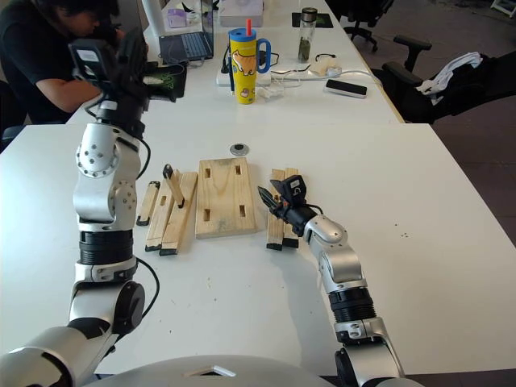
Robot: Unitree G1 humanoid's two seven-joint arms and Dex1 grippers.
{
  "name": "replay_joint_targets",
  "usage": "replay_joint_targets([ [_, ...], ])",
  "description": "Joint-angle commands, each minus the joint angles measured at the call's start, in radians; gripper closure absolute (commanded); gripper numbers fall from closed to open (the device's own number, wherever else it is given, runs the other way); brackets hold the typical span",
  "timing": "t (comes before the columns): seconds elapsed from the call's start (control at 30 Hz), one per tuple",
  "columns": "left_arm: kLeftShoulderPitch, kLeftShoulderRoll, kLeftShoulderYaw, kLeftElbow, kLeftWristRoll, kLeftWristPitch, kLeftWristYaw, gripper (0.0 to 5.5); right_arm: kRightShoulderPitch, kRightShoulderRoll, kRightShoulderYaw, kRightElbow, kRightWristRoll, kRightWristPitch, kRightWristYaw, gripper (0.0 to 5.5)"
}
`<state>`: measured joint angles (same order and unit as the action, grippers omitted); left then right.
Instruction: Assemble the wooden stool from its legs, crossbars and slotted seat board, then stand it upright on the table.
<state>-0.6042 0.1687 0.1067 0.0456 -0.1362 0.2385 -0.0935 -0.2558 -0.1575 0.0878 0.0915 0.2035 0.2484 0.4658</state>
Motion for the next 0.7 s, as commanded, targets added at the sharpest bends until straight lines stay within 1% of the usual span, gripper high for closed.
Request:
replay_joint_targets([
  [0.03,0.250,-0.035,-0.067,0.152,0.018,0.184,-0.013,5.47,-0.006,0.005,0.004,-0.003,-0.006,0.005,-0.006,3.51],
  [0.13,0.268,-0.047,-0.052,0.136,0.013,0.165,0.007,5.47,-0.010,0.000,0.007,-0.002,-0.010,0.009,-0.005,3.51],
  [0.33,0.161,-0.028,-0.045,0.085,0.032,0.110,0.015,5.47,-0.010,-0.001,0.009,0.005,-0.011,0.003,-0.002,3.51],
  [0.57,0.168,-0.029,0.014,-0.068,0.036,-0.066,0.057,5.47,0.007,0.001,0.011,0.004,-0.010,-0.006,-0.003,3.51],
  [0.67,0.207,-0.017,0.022,-0.189,0.047,-0.081,0.060,5.08,0.008,-0.003,0.010,0.003,-0.009,-0.007,0.001,3.51],
  [0.7,0.232,-0.014,0.022,-0.241,0.044,-0.070,0.056,4.87,0.009,-0.005,0.008,0.002,-0.008,-0.008,0.002,3.51],
])
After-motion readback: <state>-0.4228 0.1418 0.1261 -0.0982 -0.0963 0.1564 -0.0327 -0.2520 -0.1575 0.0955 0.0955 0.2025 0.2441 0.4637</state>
